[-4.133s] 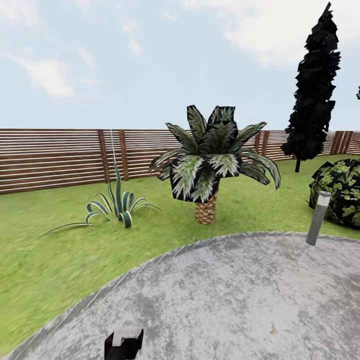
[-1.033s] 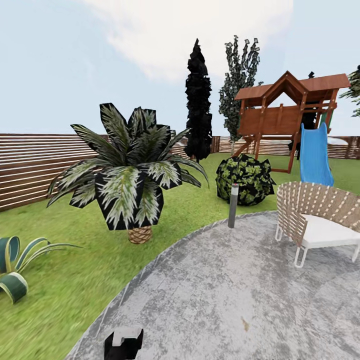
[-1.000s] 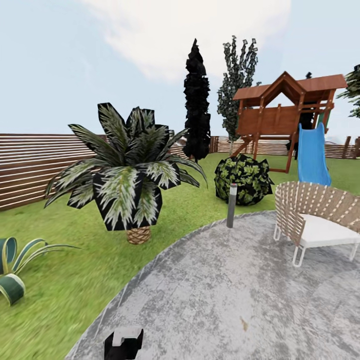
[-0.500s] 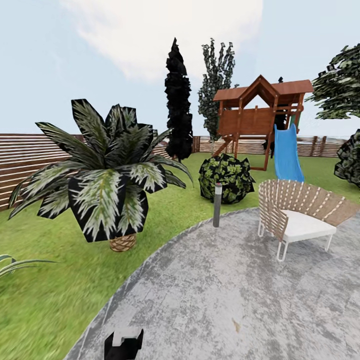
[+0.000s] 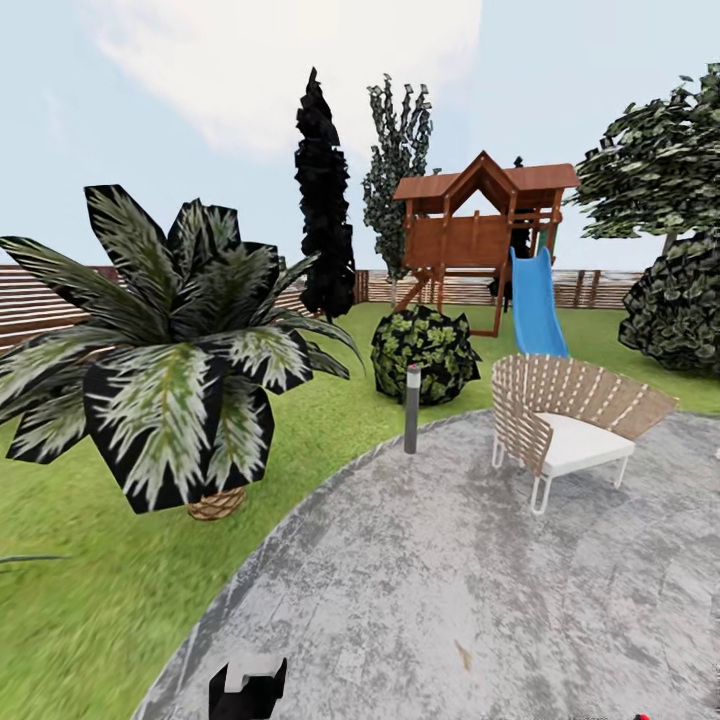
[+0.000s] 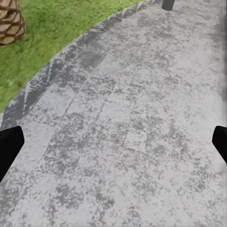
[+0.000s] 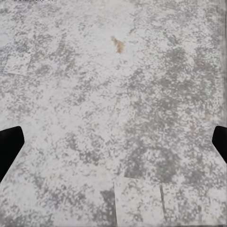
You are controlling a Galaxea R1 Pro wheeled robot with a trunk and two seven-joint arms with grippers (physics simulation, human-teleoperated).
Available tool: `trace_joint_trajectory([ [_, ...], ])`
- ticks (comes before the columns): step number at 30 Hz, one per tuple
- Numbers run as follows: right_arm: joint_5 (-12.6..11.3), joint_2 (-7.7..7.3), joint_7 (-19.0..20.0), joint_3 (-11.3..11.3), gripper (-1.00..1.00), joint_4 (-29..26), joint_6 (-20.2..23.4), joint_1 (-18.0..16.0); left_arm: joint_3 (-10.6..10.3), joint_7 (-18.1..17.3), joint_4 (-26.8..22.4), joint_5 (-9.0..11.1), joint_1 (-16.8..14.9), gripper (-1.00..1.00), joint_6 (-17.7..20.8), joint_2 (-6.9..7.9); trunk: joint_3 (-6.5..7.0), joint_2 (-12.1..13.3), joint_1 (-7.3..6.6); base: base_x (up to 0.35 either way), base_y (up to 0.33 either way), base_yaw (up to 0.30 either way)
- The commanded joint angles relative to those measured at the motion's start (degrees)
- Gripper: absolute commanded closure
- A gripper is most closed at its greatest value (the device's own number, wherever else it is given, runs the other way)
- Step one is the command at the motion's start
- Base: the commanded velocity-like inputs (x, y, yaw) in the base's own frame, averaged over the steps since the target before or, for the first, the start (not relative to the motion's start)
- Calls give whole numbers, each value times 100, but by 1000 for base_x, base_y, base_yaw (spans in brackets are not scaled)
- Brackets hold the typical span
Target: Pick up the pesticide atomizer in the garden and spray insectifuge to fully cover both potted plants in the garden.
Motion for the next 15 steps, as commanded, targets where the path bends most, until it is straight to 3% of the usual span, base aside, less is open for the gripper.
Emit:
trace_joint_trajectory([
  [1,-6,1,-1,-5,-100,1,-15,-2,-4,-4,3,4,-3,-100,-17,1,-9,-3,1,97,111,-277],
  [15,-6,1,-1,-5,-100,10,-16,-2,-4,-4,3,4,-3,-100,-19,1,-45,-3,1,15,22,-278],
])
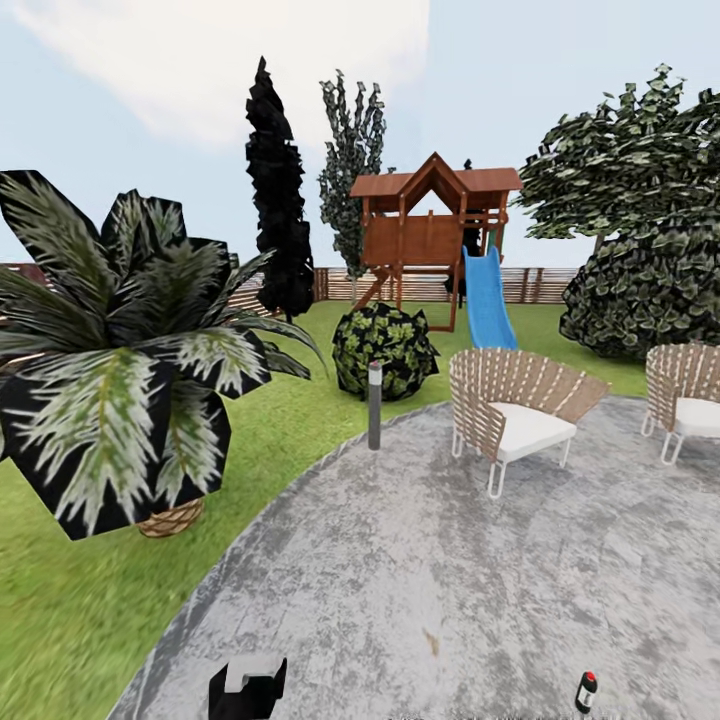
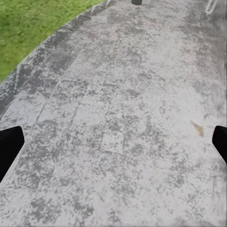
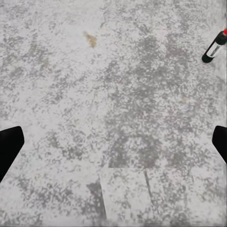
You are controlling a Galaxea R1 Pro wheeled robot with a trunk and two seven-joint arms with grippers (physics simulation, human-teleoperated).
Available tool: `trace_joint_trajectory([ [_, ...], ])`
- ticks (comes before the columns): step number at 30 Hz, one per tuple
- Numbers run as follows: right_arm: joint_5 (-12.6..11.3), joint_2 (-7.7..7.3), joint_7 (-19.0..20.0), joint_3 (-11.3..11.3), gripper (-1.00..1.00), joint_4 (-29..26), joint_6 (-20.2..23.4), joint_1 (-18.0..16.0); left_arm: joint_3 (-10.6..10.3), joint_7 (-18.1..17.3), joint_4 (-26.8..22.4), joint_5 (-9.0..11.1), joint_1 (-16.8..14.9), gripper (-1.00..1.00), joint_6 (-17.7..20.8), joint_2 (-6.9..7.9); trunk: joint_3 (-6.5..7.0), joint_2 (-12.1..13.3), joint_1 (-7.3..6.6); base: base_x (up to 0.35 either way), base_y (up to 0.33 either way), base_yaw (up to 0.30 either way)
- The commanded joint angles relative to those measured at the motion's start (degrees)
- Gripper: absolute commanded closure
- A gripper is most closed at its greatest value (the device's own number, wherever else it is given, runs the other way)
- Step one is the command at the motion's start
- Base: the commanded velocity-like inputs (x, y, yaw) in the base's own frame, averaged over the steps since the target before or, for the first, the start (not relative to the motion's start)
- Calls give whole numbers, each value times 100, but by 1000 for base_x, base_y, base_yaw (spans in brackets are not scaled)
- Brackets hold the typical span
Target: Pick up the pesticide atomizer in the garden and spray insectifuge to fully cover both potted plants in the garden.
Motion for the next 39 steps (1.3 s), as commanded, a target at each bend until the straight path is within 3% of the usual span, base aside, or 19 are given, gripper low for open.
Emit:
trace_joint_trajectory([
  [1,-6,1,-1,-4,-100,2,-16,-2,-3,-4,2,4,-3,-100,-16,1,-9,-3,0,0,0,-278],
  [19,-20,-2,5,-4,-100,7,-17,-2,-3,-4,2,4,-3,-100,-17,1,-73,-3,0,0,0,-275],
  [27,-591,-1,16,-2,-100,5,-16,-2,-2,-4,2,4,-3,-100,-18,1,-116,-3,0,0,0,-262],
  [39,-684,1,17,3,-100,10,-16,-2,-3,-4,2,4,-3,-100,-19,1,-186,-3,0,0,58,-254],
])
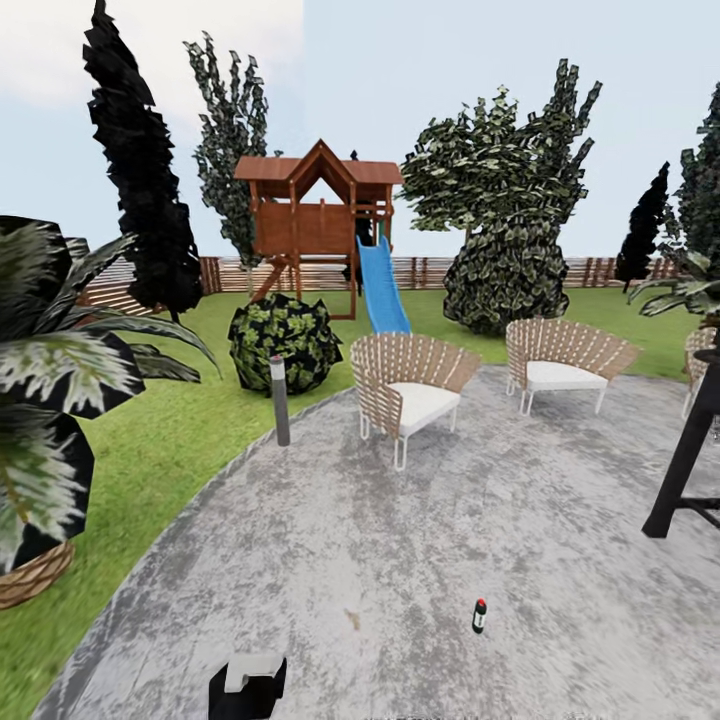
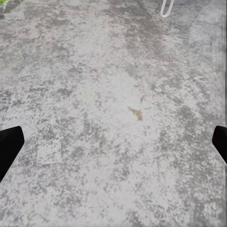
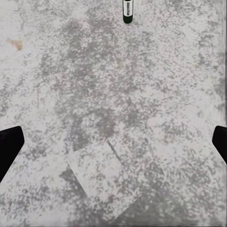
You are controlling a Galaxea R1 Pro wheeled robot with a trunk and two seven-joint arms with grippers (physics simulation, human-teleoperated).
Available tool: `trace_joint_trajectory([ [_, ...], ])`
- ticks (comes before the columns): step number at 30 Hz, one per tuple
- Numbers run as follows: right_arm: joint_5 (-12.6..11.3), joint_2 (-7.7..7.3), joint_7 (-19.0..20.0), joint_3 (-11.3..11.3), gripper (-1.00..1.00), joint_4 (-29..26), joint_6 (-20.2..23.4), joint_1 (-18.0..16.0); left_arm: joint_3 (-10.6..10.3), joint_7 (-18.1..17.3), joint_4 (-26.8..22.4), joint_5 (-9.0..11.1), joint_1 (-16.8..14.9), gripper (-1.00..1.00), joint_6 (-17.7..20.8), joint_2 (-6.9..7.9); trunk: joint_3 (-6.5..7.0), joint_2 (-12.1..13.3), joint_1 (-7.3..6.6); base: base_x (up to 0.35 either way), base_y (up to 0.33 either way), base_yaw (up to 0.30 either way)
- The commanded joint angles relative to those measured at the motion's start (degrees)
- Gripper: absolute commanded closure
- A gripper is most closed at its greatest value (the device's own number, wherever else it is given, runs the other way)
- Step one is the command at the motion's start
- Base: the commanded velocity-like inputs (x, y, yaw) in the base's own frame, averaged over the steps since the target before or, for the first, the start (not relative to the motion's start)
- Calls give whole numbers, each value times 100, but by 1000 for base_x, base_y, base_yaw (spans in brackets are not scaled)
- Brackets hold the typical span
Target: Pick up the pesticide atomizer in the garden and spray insectifuge to fully cover both potted plants in the garden.
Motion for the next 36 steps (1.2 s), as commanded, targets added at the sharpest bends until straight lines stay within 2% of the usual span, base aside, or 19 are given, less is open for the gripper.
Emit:
trace_joint_trajectory([
  [1,-61,-1,1,6,-100,3,-19,-2,-4,-4,3,4,-3,-100,-17,1,-12,-3,0,0,190,-253],
  [16,-62,-1,3,7,-100,19,-19,-2,-2,-4,3,4,-3,-100,-16,1,-99,-3,0,2,289,-253],
  [25,-63,-1,1,7,-100,20,-19,-2,-4,-4,3,4,-3,-100,-16,1,-151,-3,0,116,303,-250],
  [36,-66,-1,1,6,-100,18,-19,-2,-3,-4,3,4,-3,-100,-17,1,-163,-3,0,175,221,-66],
])
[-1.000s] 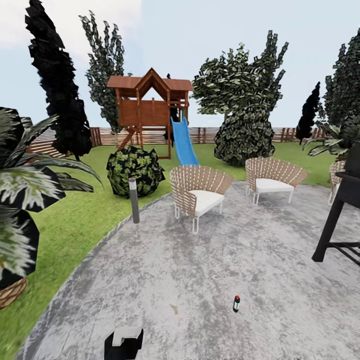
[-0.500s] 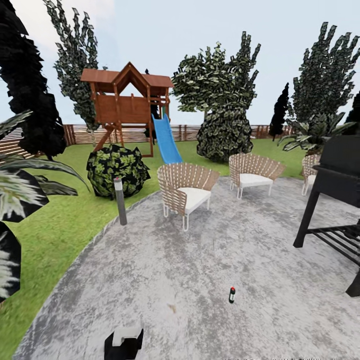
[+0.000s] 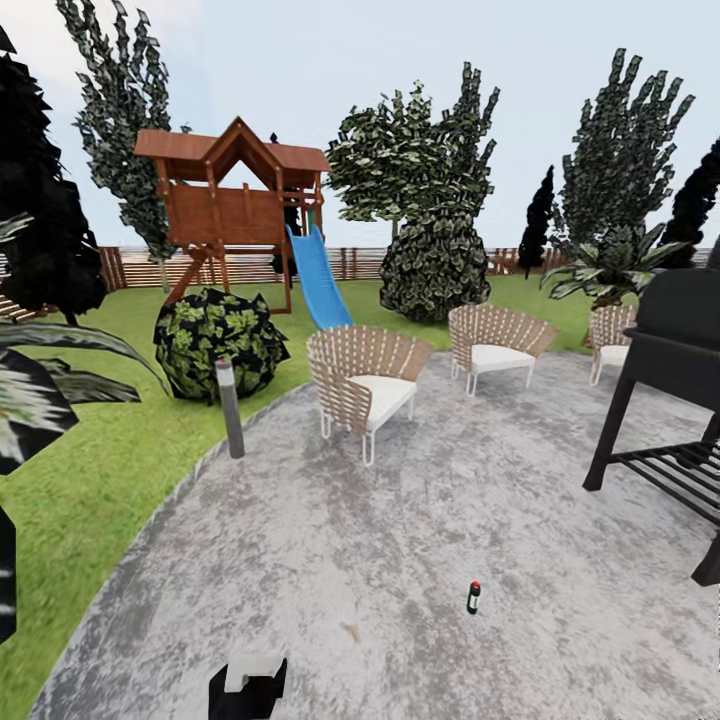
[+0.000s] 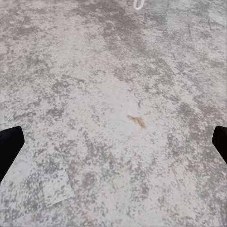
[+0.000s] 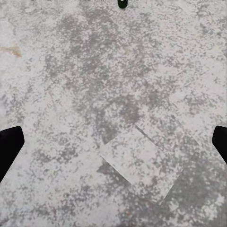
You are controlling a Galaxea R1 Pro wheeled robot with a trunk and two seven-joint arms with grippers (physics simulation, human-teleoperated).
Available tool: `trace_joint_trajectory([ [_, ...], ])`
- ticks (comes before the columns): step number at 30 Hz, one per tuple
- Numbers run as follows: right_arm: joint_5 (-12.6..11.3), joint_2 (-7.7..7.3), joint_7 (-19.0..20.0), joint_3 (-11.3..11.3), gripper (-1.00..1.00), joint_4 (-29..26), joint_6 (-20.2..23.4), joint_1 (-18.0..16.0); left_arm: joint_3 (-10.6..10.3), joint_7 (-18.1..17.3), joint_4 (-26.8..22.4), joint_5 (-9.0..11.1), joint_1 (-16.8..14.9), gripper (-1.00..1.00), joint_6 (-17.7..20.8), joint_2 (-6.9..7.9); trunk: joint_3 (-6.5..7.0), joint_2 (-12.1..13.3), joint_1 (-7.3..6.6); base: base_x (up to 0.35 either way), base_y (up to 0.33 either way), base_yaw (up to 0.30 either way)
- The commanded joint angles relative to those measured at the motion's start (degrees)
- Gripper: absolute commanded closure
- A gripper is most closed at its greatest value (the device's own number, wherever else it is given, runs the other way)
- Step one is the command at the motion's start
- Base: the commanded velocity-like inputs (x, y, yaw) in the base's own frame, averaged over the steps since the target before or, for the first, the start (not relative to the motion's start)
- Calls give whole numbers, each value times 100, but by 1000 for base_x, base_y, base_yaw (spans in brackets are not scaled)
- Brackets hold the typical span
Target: Pick up the pesticide atomizer in the garden and spray insectifuge to fully cover both potted plants in the garden.
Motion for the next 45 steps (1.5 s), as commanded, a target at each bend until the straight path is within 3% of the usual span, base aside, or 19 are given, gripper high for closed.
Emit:
trace_joint_trajectory([
  [1,-61,-1,1,6,-100,-2,-19,-2,-4,-4,3,4,-3,-100,-16,1,-6,-3,2,132,146,-204],
  [24,-61,-1,1,-1,-100,-11,-19,-2,-5,-4,3,-4,-3,-100,-18,1,-6,-3,2,14,16,-272],
  [45,-61,-1,1,0,-100,-23,-19,-2,-5,-4,3,-3,-3,-100,-21,1,-431,-845,463,0,0,-277],
])
